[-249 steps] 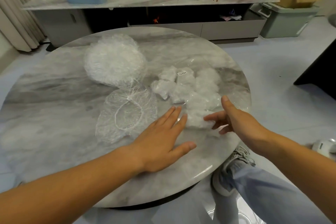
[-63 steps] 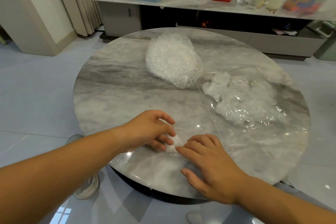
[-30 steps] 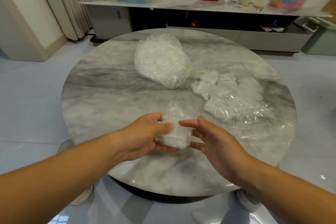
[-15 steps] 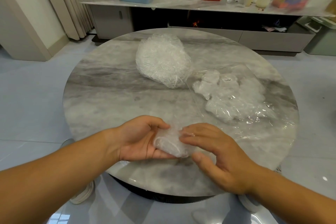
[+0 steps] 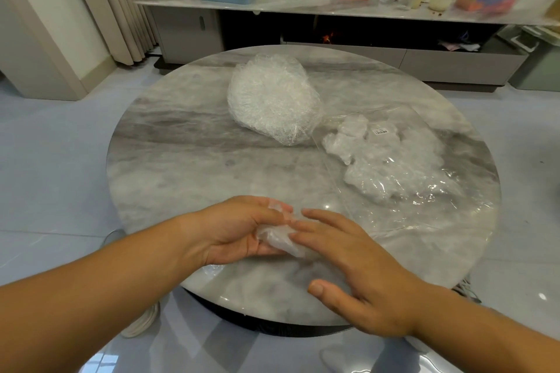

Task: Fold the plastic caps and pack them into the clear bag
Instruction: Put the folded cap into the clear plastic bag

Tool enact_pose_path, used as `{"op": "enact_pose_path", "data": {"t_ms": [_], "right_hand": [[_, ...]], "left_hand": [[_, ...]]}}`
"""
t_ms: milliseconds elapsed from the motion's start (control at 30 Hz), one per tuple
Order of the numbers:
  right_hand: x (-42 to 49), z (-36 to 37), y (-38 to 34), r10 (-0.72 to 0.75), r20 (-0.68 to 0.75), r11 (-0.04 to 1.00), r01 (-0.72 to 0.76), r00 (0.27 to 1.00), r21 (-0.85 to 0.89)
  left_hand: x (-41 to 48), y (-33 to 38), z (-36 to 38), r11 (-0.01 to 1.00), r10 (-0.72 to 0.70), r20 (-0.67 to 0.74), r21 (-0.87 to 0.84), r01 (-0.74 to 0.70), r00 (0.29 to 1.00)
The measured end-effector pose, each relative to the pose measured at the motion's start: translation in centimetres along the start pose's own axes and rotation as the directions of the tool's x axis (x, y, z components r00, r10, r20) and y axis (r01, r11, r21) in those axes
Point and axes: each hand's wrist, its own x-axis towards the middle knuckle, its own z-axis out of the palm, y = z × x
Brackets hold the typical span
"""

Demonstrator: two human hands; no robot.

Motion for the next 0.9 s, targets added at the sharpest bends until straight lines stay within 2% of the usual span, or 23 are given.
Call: {"op": "enact_pose_path", "data": {"t_ms": [67,133,167,233,300,367,600,700,733,800,900], "right_hand": [[0.1,-0.1,-0.5,0.217,-0.059,0.958,-0.201,0.974,0.203],[0.9,-0.6,-1.1,0.480,-0.028,0.760,-0.399,0.877,0.512],[1.3,-0.7,-1.0,0.550,0.022,0.624,-0.428,0.835,0.653],[1.8,-0.8,-0.7,0.595,0.111,0.408,-0.418,0.796,0.812],[1.8,-1.0,-0.5,0.619,0.138,0.298,-0.393,0.774,0.870],[1.7,-1.5,-0.5,0.653,0.099,0.300,-0.377,0.751,0.876],[0.1,-5.3,0.9,0.754,-0.156,0.481,-0.375,0.639,0.792],[-1.5,-7.7,2.4,0.755,-0.302,0.577,-0.372,0.582,0.727],[-2.1,-8.4,3.3,0.757,-0.345,0.600,-0.383,0.555,0.702],[-3.7,-9.6,5.5,0.780,-0.370,0.601,-0.438,0.505,0.669],[-6.1,-10.2,8.2,0.847,-0.270,0.512,-0.562,0.459,0.650]], "left_hand": [[0.3,0.2,0.1,0.994,0.111,-0.098,0.002,-0.111,0.989],[0.2,0.4,0.6,0.977,0.211,-0.128,0.043,-0.207,0.969],[0.2,0.5,0.9,0.968,0.251,-0.114,0.056,-0.246,0.961],[0.0,0.6,1.7,0.950,0.309,-0.060,0.072,-0.304,0.949],[0.2,0.8,2.7,0.933,0.352,-0.028,0.084,-0.349,0.935],[0.5,1.1,3.8,0.917,0.391,-0.022,0.099,-0.387,0.920],[2.7,1.8,8.1,0.905,0.396,-0.006,0.172,-0.389,0.918],[4.0,1.2,9.5,0.831,0.402,0.065,0.393,-0.394,0.913],[4.2,0.9,9.9,0.768,0.410,0.092,0.501,-0.398,0.907],[4.7,0.2,10.4,0.575,0.413,0.183,0.708,-0.411,0.892],[5.6,-1.2,11.0,0.165,0.306,0.358,0.893,-0.419,0.882]]}}
